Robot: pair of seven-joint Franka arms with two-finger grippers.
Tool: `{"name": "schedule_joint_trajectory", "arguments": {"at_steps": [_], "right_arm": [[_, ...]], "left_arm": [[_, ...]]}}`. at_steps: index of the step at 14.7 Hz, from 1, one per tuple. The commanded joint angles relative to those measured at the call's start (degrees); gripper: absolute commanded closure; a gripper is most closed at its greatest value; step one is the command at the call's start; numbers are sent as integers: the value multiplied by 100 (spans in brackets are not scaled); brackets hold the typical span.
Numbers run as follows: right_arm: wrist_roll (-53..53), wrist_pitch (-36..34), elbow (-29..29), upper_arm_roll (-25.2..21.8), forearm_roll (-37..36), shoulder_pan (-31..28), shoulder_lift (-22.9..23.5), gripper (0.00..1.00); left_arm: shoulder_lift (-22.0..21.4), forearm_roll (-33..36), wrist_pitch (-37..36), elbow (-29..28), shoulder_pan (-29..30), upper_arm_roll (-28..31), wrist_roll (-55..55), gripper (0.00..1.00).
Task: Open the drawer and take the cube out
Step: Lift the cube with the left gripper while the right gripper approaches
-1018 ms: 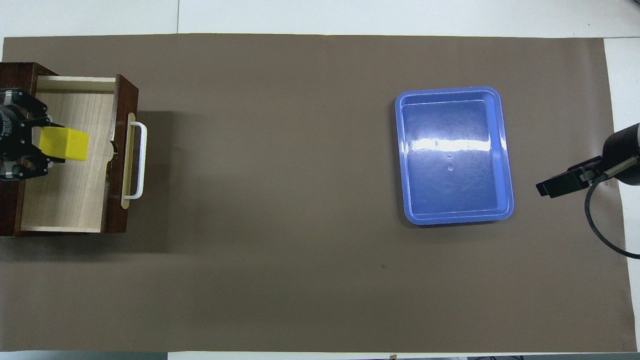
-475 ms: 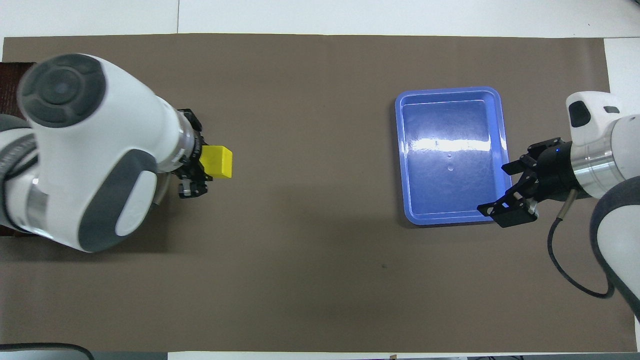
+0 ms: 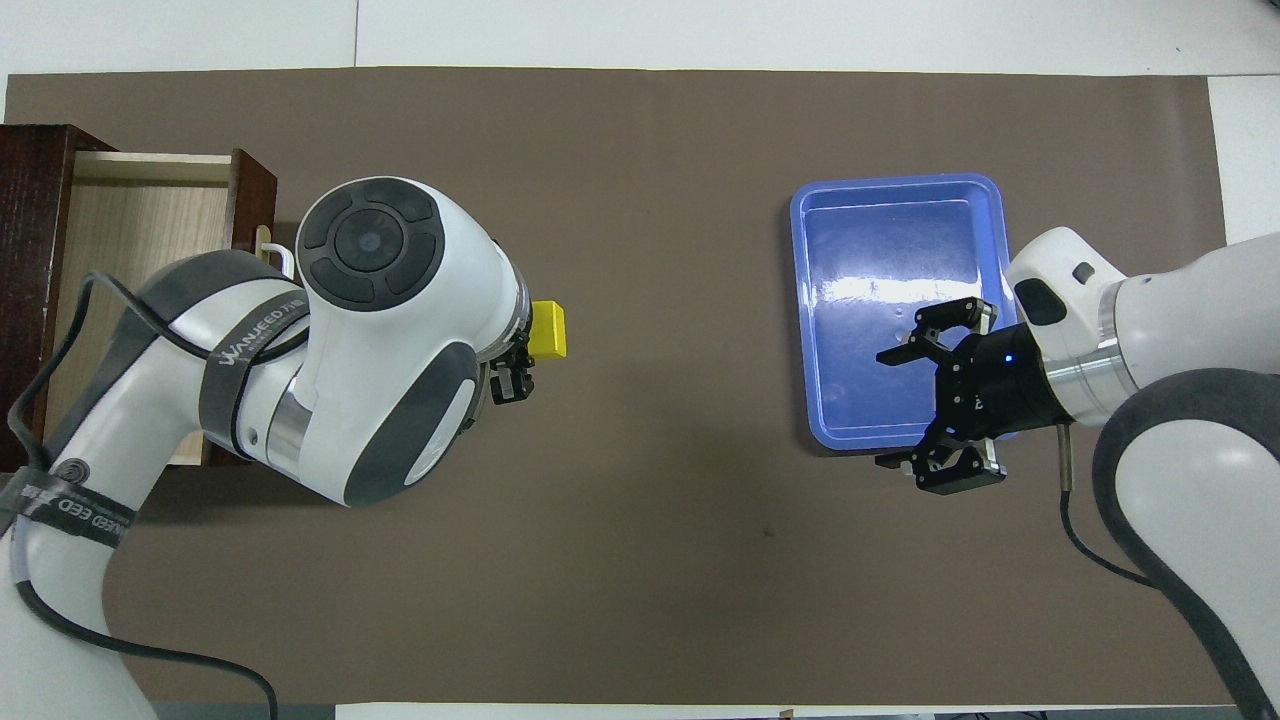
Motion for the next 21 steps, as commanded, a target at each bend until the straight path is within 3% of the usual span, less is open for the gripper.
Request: {"name": "schedule_joint_trajectory", "arguments": {"at_steps": [1, 6, 9, 11, 16, 21], "right_arm": [[-1267, 345, -72, -10, 770, 54, 440, 0], [-2895, 749, -28, -10, 1642, 483, 1004, 0], [-2906, 1119, 42, -10, 1739, 870, 1144, 0], [-2906, 1094, 182, -10, 2230, 880, 1521, 0], [-2845, 1067, 894, 7, 2651, 1144, 2303, 0], [-2625, 1427, 1193, 34, 2970, 1504, 2507, 0]], "left_arm": [[6, -71, -5, 62, -139, 119, -120, 100], [6, -54, -31, 44, -148, 119, -120, 100], [6, -45, -31, 35, -165, 119, -129, 100], [6, -45, -31, 18, -218, 119, -137, 100], [-12, -27, -31, -52, -235, 119, -489, 100], [-56, 157, -23, -228, -367, 119, -647, 100]]}}
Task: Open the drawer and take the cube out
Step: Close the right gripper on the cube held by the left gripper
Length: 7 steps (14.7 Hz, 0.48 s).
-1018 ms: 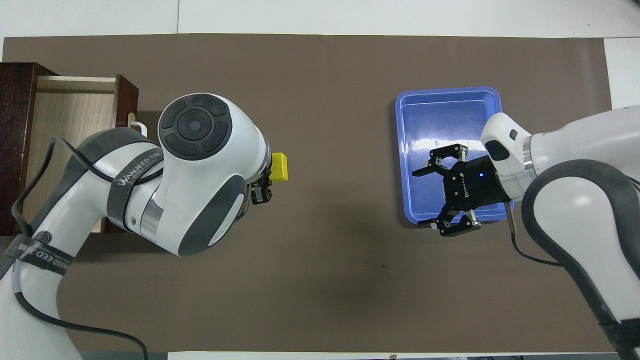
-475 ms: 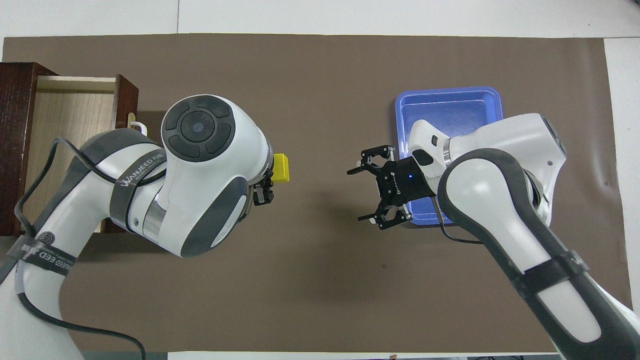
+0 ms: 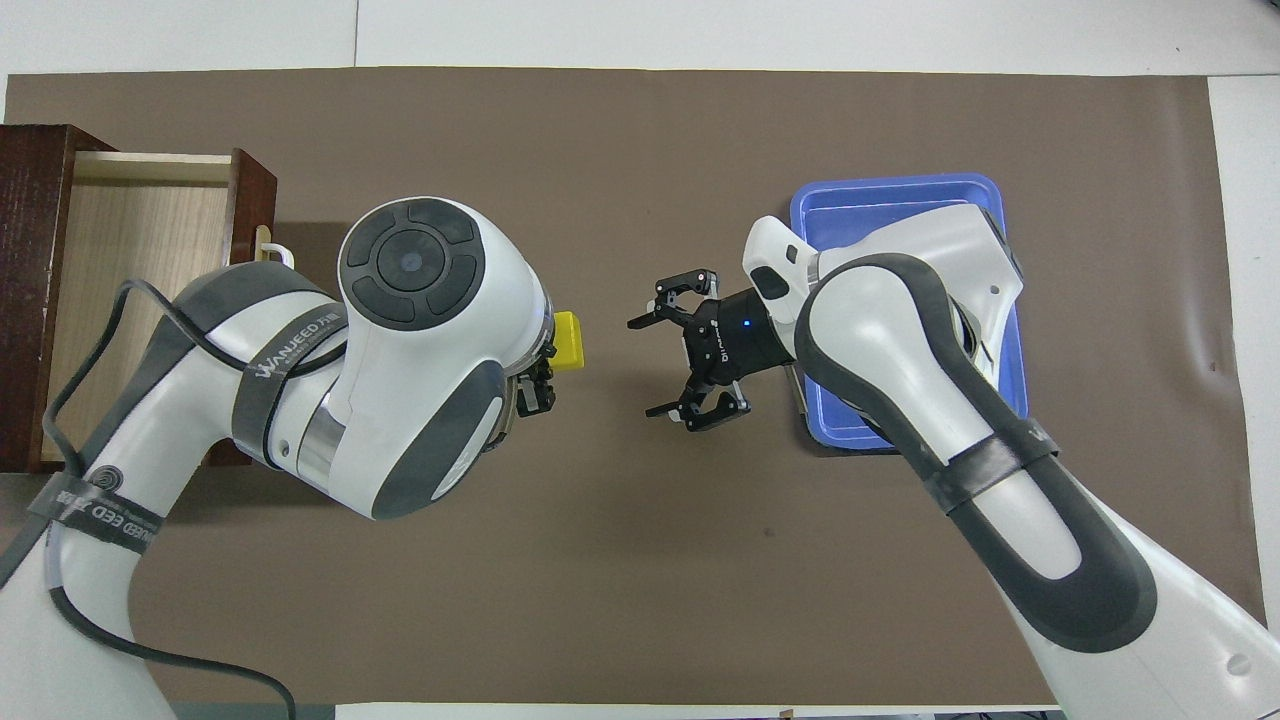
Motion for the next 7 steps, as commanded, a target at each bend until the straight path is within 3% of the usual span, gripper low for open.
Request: {"name": "schedule_joint_trajectory", "arguments": {"at_steps": [1, 7], "right_arm": [[165, 285, 227, 10, 93, 237, 110, 0], [-19, 559, 464, 27, 241, 388, 312, 0]], "left_arm": [[-87, 157, 26, -226, -185, 95, -220, 100], [-113, 167, 27, -315, -290, 95, -220, 100]]}}
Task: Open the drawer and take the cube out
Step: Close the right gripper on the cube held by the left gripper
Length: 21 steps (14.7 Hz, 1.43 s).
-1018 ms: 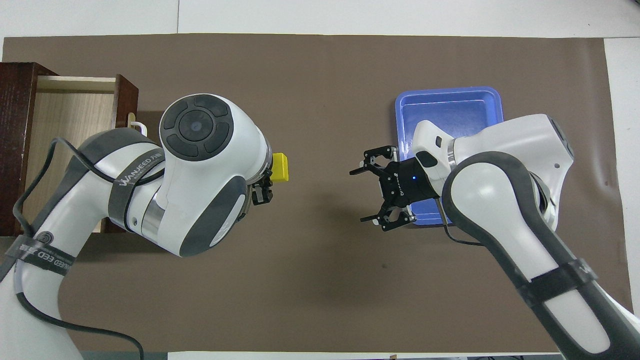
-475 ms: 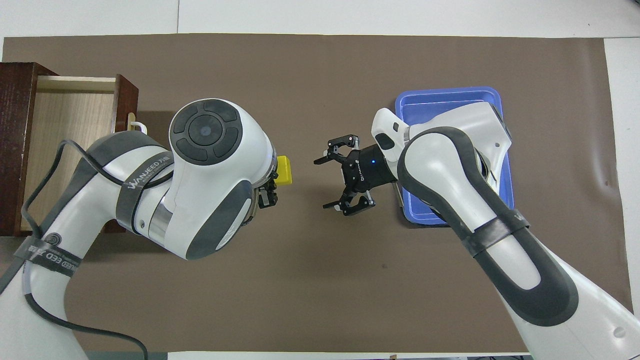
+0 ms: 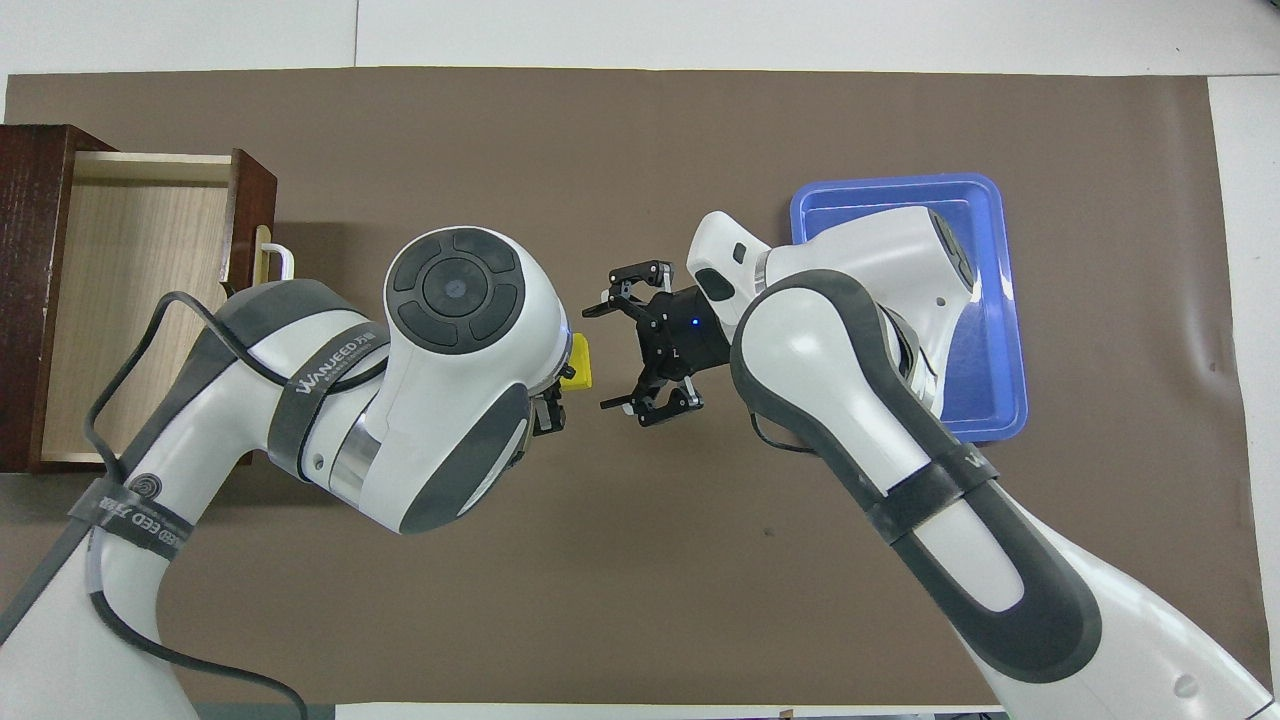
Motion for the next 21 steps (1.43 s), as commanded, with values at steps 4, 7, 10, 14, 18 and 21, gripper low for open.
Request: {"name": "schedule_joint_trajectory", "arguments": {"at_steps": [4, 7, 10, 14, 18, 21], "right_arm": [[-204, 284, 156, 27, 452, 144, 281, 0], [-213, 284, 147, 27, 443, 206, 289, 0], [-213, 284, 156, 27, 452, 206, 281, 0], [-213, 266, 156, 27, 452, 197, 289, 24], [-204, 223, 156, 27, 434, 145, 289, 100], [-213, 214, 156, 27, 399, 109, 281, 100]], "left_arm": [[-114, 112, 35, -124, -147, 100, -124, 100], [-114, 112, 44, -124, -147, 100, -124, 100], [-123, 112, 44, -124, -147, 100, -124, 100], [-114, 112, 35, -124, -139, 100, -124, 100], [-114, 112, 35, -124, -138, 100, -124, 100], [-114, 112, 35, -124, -121, 100, -124, 100]]}}
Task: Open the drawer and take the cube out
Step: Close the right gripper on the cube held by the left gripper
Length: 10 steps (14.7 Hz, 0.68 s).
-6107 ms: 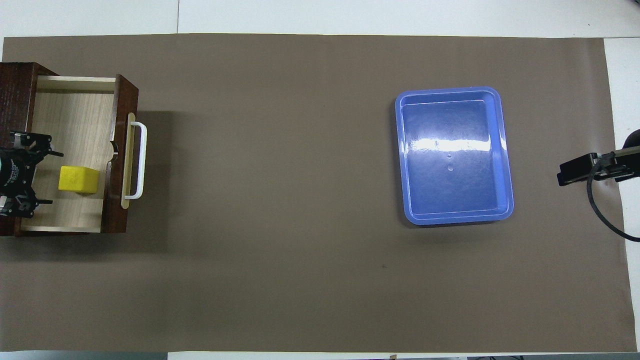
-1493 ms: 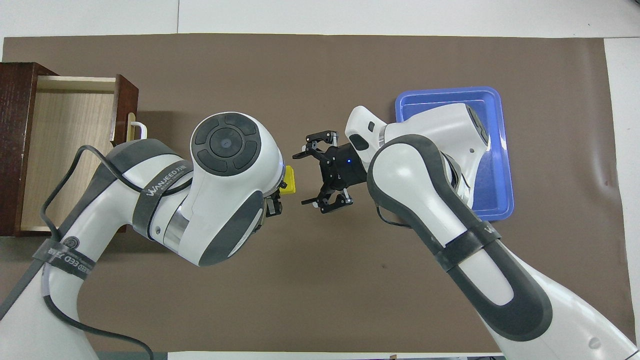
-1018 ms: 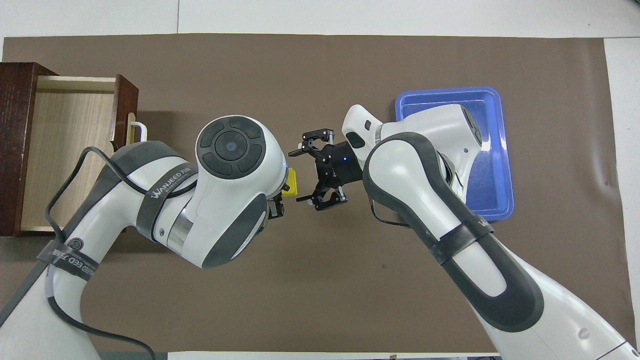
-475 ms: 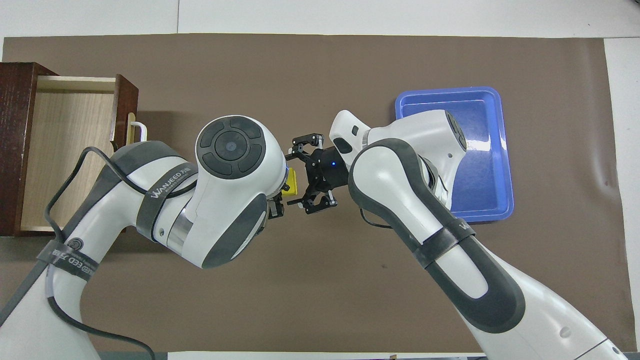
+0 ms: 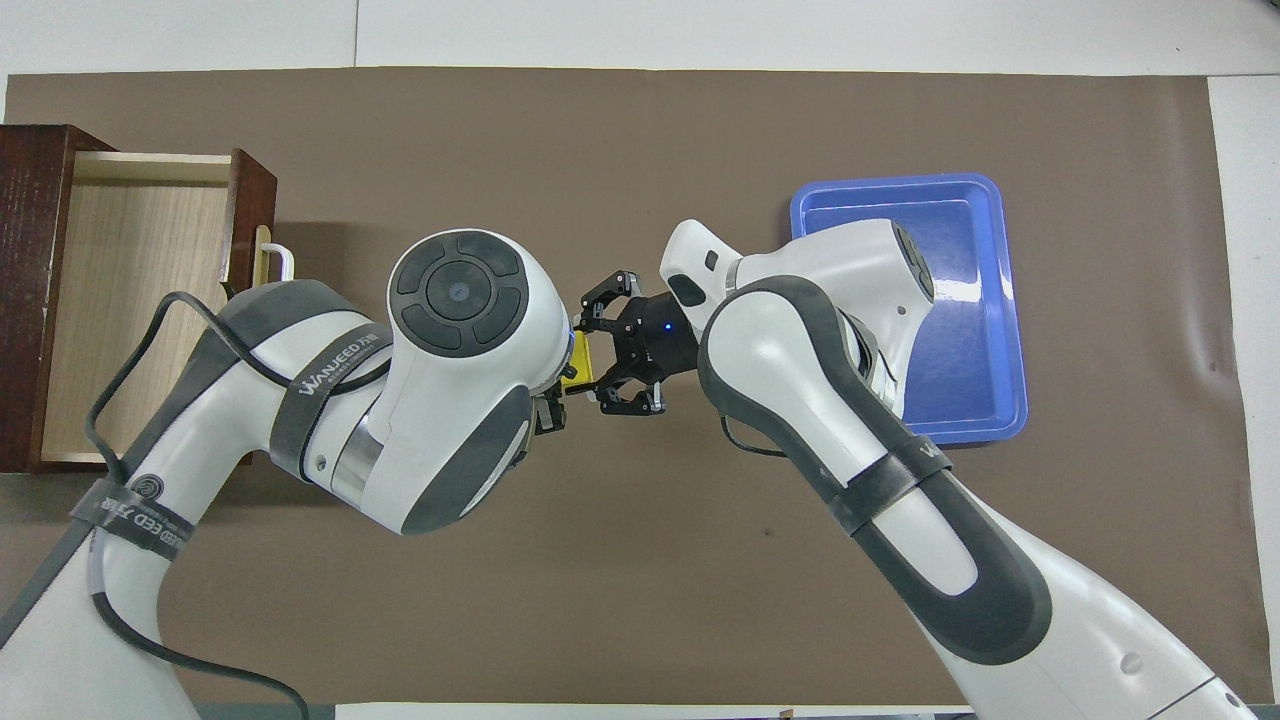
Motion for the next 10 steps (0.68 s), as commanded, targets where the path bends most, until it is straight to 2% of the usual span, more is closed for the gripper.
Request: {"name": "schedule_joint_trajectory", "arguments": {"at_steps": [1, 5, 6, 7, 8, 10], "right_arm": [[-145, 3, 53, 16, 95, -87, 49, 100], [-136, -41, 53, 16, 69, -104, 49, 100], [-136, -67, 53, 16, 60, -104, 49, 100], [-136, -85, 53, 8, 60, -104, 49, 100], [-136, -85, 53, 16, 60, -113, 49, 100], [-128, -94, 53, 16, 60, -113, 49, 100]], "left_arm": [[-113, 66, -3, -122, -89, 70, -51, 100], [-113, 66, -21, -122, -81, 70, 1, 100], [-122, 66, -64, -122, -72, 70, 27, 71], [-113, 75, -91, -105, -37, 79, 36, 32], [-113, 75, -91, -70, -28, 88, 37, 0], [-122, 188, -126, -52, 42, 114, 89, 0]]}}
